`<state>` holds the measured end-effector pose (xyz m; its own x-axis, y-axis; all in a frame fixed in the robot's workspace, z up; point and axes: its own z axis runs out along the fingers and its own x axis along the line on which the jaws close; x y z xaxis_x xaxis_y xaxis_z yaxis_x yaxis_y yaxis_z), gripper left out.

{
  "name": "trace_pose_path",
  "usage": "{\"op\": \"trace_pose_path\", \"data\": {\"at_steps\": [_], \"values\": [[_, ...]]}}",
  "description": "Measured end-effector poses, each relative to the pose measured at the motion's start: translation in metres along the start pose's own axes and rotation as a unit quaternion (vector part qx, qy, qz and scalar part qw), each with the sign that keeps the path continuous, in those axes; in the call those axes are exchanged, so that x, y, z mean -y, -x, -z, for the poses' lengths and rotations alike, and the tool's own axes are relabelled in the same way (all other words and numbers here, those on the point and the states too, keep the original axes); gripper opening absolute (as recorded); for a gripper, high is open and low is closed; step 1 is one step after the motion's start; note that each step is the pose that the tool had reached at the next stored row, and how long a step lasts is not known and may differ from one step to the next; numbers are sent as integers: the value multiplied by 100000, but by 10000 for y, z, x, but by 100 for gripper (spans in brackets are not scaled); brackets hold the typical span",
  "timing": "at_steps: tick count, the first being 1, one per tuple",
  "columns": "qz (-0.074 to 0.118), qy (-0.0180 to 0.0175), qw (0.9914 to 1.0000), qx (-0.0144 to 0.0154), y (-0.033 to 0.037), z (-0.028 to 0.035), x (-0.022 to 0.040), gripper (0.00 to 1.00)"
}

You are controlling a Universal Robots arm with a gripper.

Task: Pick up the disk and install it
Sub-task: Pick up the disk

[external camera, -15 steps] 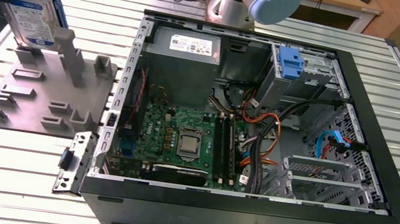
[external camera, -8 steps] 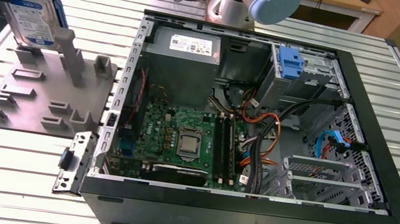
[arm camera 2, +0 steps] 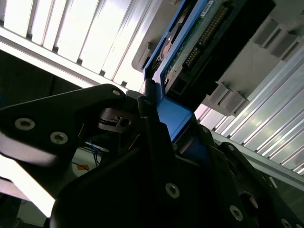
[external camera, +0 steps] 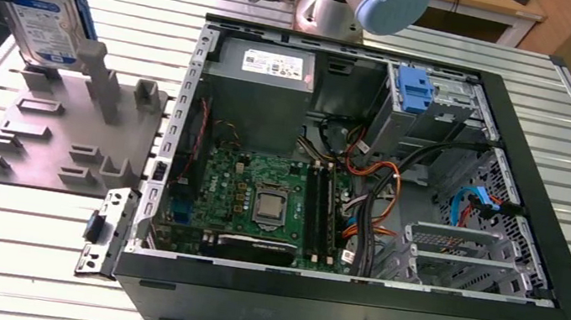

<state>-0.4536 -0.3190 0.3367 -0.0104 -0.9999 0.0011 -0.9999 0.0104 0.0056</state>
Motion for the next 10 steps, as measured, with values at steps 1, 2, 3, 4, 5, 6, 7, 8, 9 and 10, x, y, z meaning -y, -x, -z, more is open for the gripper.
{"op": "trace_pose_path", "data": {"at_steps": [1, 2, 3, 4, 5, 6, 7, 8, 9, 10], "values": [[1, -5, 100000, 1, 0, 3, 0, 36], [2, -9, 100000, 3, 0, 5, 0, 36], [4, -9, 100000, 4, 0, 7, 0, 36], [4, -8, 100000, 3, 0, 9, 0, 36], [4, -5, 100000, 3, 0, 11, 0, 36], [3, -5, 100000, 1, 0, 13, 0, 36], [1, -4, 100000, 2, 0, 15, 0, 36], [4, -9, 100000, 3, 0, 15, 0, 36], [2, -8, 100000, 2, 0, 17, 0, 36], [3, -1, 100000, 1, 0, 19, 0, 36]]}}
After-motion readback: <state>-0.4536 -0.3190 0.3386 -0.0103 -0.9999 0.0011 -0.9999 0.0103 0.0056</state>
